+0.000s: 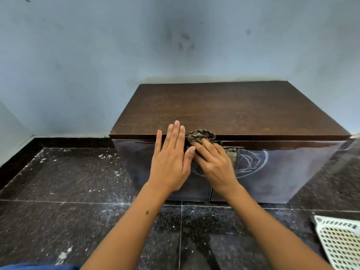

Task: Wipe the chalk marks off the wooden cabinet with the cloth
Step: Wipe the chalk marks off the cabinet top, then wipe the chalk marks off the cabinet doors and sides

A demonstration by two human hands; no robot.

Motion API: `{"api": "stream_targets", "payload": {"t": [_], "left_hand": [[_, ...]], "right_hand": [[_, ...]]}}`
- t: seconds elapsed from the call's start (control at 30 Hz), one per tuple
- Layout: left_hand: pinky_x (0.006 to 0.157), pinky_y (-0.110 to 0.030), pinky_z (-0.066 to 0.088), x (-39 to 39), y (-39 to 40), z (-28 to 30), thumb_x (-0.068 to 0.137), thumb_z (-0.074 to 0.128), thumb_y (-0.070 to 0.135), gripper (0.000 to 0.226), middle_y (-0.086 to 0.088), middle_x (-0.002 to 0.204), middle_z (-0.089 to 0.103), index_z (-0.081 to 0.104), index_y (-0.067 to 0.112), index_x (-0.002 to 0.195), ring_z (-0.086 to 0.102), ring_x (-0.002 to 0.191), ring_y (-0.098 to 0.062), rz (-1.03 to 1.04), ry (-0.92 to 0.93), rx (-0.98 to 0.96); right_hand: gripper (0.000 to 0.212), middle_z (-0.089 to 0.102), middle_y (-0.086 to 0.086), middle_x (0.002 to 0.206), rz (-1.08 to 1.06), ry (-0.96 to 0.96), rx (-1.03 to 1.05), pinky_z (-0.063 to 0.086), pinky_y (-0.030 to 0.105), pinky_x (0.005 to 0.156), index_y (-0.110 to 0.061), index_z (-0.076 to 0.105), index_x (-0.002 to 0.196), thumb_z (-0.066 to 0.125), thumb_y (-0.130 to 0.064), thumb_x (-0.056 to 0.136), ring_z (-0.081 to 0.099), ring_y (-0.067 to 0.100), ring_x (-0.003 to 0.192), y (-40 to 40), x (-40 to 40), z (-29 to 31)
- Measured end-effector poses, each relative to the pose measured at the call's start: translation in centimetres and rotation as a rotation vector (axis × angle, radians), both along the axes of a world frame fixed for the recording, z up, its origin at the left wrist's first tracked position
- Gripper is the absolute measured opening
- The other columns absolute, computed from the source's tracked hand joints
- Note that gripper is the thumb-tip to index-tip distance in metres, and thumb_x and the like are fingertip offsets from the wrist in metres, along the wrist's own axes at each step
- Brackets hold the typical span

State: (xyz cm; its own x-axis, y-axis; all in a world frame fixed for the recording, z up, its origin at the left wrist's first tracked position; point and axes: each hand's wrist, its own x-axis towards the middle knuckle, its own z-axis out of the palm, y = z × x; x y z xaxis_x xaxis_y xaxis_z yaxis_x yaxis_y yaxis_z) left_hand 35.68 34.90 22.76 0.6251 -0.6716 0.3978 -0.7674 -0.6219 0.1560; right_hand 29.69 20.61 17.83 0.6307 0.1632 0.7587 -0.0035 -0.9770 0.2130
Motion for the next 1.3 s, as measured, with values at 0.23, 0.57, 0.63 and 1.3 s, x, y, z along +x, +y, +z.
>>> {"api": "stream_targets", "payload": {"t": [0.23,0.57,0.63,1.3], "left_hand": [[0.116,-0.038,-0.016,-1.4,-4.2,-0.1,0.092,-0.009,0.051,0.072,-0.005,0.159,-0.007,0.001,0.009,0.15,-0.011,0.146,-0.017,-0.1,-0.087,0.196],[0.116,-0.031,0.019,-6.8,-8.4,-1.0,0.096,0.013,0.046,0.064,-0.006,0.143,0.046,0.046,0.009,0.137,0.036,0.136,-0.015,-0.32,0.191,-0.253],[0.096,-0.037,0.041,-8.3,-9.7,0.0,0.093,0.019,0.054,0.062,-0.01,0.105,0.065,0.062,0.011,0.103,0.059,0.102,-0.02,-0.305,0.612,-0.453],[0.09,-0.051,0.05,-8.0,-10.5,2.1,0.087,0.062,0.04,0.027,-0.011,0.095,0.071,0.075,0.016,0.084,0.067,0.095,-0.028,-0.137,1.119,-0.863]], "right_hand": [[0.043,0.063,0.015,0.119,-0.261,-0.117,0.168,0.049,0.046,0.086,-0.009,0.06,0.126,0.036,0.007,0.094,0.054,0.035,0.109,-8.9,-8.3,-1.8],[0.041,0.067,0.006,0.101,0.088,-0.939,2.029,0.054,0.024,0.063,-0.015,0.066,0.106,0.049,0.007,0.077,0.063,0.019,0.088,-7.2,-9.4,3.4],[0.04,0.068,0.007,0.104,0.157,-0.763,1.864,0.057,0.028,0.066,-0.018,0.068,0.105,0.049,-0.001,0.074,0.065,0.018,0.09,-5.8,-9.8,3.9],[0.023,0.063,0.005,0.109,0.025,-0.337,1.658,0.053,0.024,0.084,-0.025,0.065,0.101,0.07,-0.013,0.082,0.063,0.011,0.098,-4.0,-9.0,4.2]]}}
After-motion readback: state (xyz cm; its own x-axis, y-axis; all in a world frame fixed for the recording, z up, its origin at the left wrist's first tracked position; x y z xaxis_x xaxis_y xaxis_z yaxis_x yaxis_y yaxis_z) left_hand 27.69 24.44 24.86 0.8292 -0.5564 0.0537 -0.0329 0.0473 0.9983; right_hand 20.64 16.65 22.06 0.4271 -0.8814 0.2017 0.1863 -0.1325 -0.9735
